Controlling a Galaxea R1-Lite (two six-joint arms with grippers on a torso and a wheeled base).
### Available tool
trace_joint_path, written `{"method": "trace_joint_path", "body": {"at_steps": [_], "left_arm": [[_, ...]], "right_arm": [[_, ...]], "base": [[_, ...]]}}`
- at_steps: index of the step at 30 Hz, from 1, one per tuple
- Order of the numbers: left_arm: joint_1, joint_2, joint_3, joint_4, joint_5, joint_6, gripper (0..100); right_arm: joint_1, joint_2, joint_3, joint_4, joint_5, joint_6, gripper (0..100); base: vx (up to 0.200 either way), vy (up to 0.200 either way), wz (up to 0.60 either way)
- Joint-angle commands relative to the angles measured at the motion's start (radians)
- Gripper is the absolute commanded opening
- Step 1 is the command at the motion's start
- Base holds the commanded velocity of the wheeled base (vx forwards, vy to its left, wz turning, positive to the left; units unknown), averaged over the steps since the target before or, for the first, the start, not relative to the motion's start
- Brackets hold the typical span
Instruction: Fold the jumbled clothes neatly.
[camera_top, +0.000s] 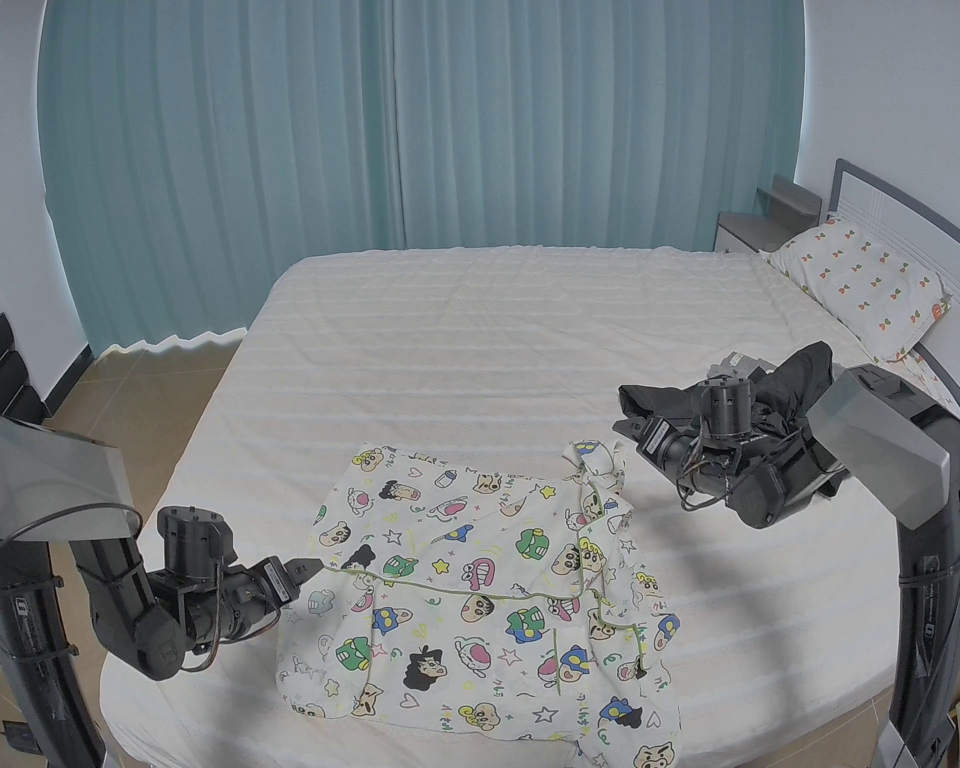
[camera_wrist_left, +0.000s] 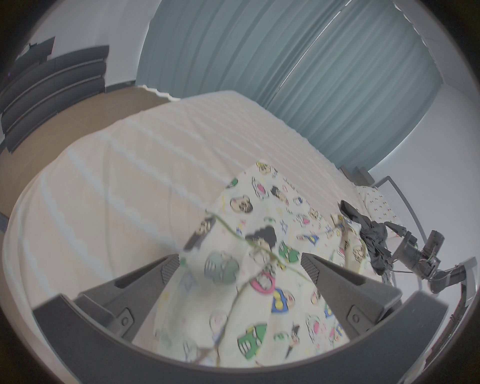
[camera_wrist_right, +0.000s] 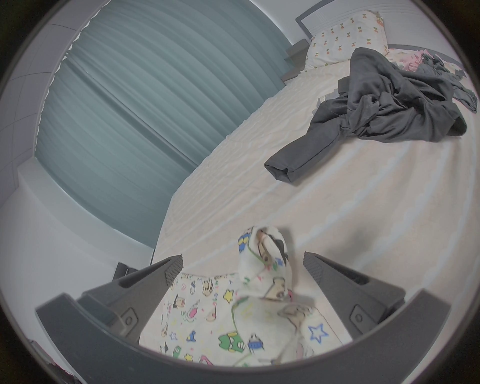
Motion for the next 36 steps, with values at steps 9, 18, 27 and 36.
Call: {"method": "trace_joint_path", "body": {"at_steps": [9,18,27,36], "left_arm": [[-0.237,-0.014,0.148,-0.013,0.020,-0.095,100],[-0.290,0.141,0.140,-0.063,0.090,-0.104,100],[-0.298,0.228,0.119,-0.206,0.147,-0.103,100],[-0.330,0.228,0.136,-0.206,0.176,-0.118,100]], "right_arm": [[0.059,-0.223,0.590,-0.517,0.041,-0.030,100],[0.100,-0.229,0.740,-0.703,0.041,-0.042,100],[0.108,-0.229,0.752,-0.721,0.040,-0.042,100],[0.108,-0.224,0.749,-0.721,0.040,-0.042,100]], "base": [[0.000,0.000,0.00],[0.000,0.000,0.00],[0.000,0.000,0.00],[0.000,0.000,0.00]]}}
